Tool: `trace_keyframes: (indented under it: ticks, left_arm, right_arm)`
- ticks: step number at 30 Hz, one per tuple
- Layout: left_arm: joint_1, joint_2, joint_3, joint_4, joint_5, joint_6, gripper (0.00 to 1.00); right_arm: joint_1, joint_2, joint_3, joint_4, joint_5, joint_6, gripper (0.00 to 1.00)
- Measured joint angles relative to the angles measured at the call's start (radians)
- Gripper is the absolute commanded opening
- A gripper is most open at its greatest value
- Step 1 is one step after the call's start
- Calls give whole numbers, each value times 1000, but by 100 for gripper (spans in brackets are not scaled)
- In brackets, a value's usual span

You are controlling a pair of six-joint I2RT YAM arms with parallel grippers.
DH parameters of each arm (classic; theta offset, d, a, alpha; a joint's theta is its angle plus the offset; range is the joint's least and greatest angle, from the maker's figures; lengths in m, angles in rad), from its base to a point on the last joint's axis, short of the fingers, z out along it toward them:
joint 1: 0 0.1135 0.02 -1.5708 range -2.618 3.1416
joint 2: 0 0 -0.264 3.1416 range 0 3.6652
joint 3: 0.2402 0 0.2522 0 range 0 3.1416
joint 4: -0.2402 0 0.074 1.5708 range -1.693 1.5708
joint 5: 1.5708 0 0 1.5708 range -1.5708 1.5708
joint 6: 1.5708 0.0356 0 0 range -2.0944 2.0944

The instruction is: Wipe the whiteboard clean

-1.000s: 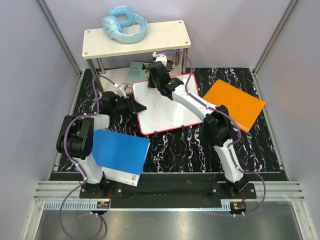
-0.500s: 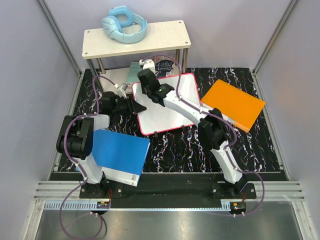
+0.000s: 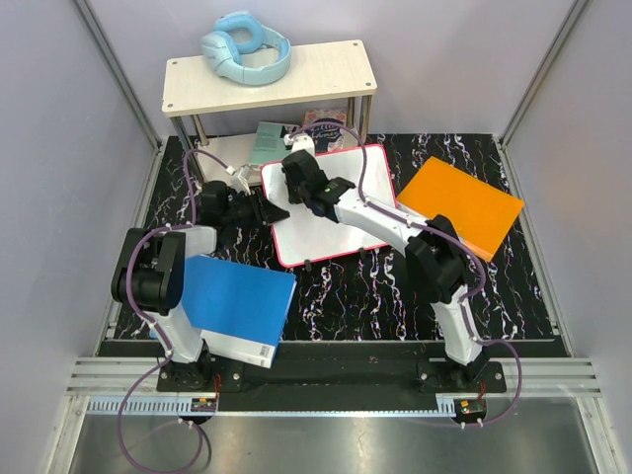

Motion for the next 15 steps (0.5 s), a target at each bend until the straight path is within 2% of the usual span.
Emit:
trace_keyframes:
  ticks: [6,15]
  left_arm:
    - [0,0,0,-1,0,0,0]
    - [0,0,0,-5,-1,0,0]
  right_arm:
    - [-24,-53,-98,23,-68,-19,0]
    - [-25,-114,-220,34,-64,-14,0]
